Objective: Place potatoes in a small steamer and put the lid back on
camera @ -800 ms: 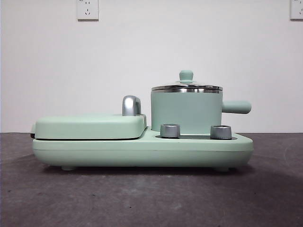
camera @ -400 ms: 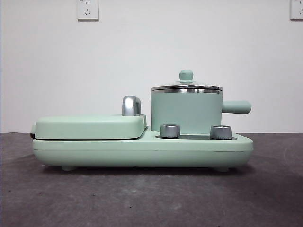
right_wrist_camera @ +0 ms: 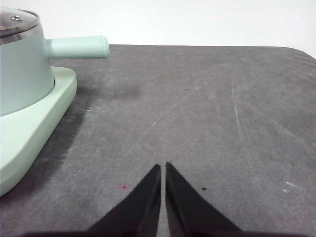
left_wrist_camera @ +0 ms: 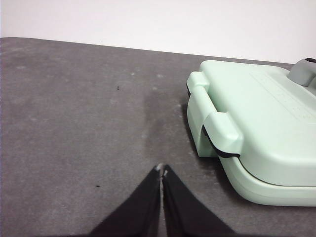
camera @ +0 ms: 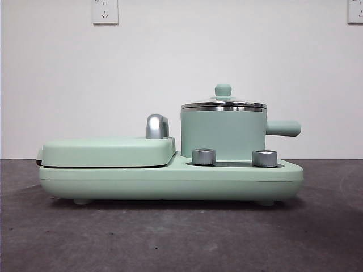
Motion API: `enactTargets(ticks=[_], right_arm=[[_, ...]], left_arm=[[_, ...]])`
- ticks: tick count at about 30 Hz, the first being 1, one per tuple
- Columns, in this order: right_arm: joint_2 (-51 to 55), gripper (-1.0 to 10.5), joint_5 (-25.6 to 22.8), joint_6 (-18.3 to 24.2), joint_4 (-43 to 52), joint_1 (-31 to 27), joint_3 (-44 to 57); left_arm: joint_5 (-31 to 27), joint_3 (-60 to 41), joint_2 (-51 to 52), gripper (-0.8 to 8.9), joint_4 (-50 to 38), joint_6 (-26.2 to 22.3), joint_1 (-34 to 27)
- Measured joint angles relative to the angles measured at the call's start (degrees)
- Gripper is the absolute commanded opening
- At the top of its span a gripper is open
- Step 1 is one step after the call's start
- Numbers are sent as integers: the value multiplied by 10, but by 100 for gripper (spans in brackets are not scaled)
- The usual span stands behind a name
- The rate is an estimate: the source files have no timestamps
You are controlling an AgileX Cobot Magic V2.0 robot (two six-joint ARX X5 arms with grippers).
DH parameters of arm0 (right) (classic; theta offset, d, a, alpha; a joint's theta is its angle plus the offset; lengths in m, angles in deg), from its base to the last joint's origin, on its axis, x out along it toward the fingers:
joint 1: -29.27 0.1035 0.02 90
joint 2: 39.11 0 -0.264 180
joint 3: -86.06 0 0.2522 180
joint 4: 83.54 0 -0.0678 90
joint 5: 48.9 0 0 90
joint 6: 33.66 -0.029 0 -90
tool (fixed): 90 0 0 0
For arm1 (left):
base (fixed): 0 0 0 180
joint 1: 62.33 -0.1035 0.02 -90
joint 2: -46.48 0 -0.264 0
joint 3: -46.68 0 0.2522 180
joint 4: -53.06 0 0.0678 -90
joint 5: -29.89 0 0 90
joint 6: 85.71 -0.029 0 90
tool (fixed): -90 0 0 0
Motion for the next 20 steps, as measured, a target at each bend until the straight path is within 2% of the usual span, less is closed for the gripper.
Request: enactTargets(ticks=[20], right_arm=[[0,13,0,2,5,0,2]], left_arm=[[0,0,0,6,0,0,0]])
